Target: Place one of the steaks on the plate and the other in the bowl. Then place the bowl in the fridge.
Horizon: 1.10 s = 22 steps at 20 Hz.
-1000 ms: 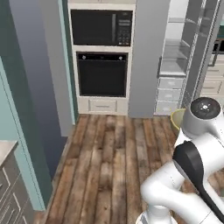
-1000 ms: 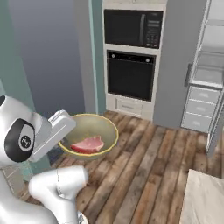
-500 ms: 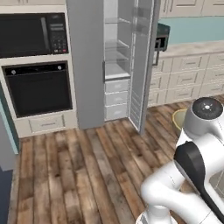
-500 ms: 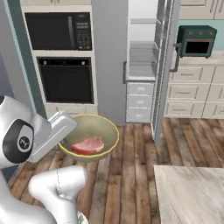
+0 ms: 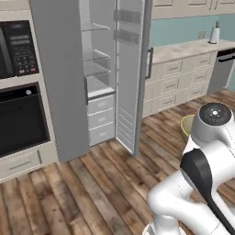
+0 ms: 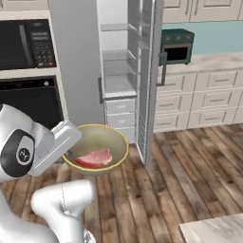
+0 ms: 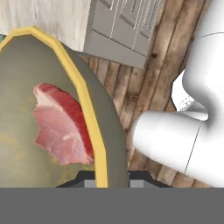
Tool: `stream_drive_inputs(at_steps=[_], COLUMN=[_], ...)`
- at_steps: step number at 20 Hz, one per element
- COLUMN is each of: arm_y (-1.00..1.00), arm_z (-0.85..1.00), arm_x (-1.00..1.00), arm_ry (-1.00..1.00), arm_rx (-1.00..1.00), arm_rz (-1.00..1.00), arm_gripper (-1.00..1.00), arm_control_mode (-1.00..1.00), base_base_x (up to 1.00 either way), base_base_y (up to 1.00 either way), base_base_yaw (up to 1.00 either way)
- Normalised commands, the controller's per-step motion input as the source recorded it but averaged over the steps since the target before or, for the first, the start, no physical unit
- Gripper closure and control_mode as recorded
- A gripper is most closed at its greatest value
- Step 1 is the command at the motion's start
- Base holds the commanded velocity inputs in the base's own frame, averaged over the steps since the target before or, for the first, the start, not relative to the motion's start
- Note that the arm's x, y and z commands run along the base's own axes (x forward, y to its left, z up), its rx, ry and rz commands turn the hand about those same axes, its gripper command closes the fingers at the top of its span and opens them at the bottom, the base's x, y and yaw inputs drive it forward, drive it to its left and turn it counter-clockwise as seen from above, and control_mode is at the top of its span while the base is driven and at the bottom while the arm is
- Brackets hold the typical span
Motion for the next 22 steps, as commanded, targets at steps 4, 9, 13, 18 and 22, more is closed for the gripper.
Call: stream_drive_inputs(at_steps=[4,9,13,18,22], arm_y=[0.0,0.0,0.0,0.0,0.0], arm_z=[0.0,0.0,0.0,0.0,0.0], arm_x=[0.0,0.0,0.0,0.0,0.0], arm_ry=[0.0,0.0,0.0,0.0,0.0], arm_rx=[0.0,0.0,0.0,0.0,0.0], arm_rz=[0.0,0.0,0.0,0.0,0.0], arm_gripper=[1.0,1.0,1.0,1.0,1.0], arm_control_mode=[1.0,1.0,1.0,1.0,1.0], base_base_x=[1.0,1.0,0.98,0.82,0.7], base_base_y=[0.55,0.52,0.04,0.02,0.22], base_base_yaw=[-0.31,-0.17,0.0,-0.05,-0.05])
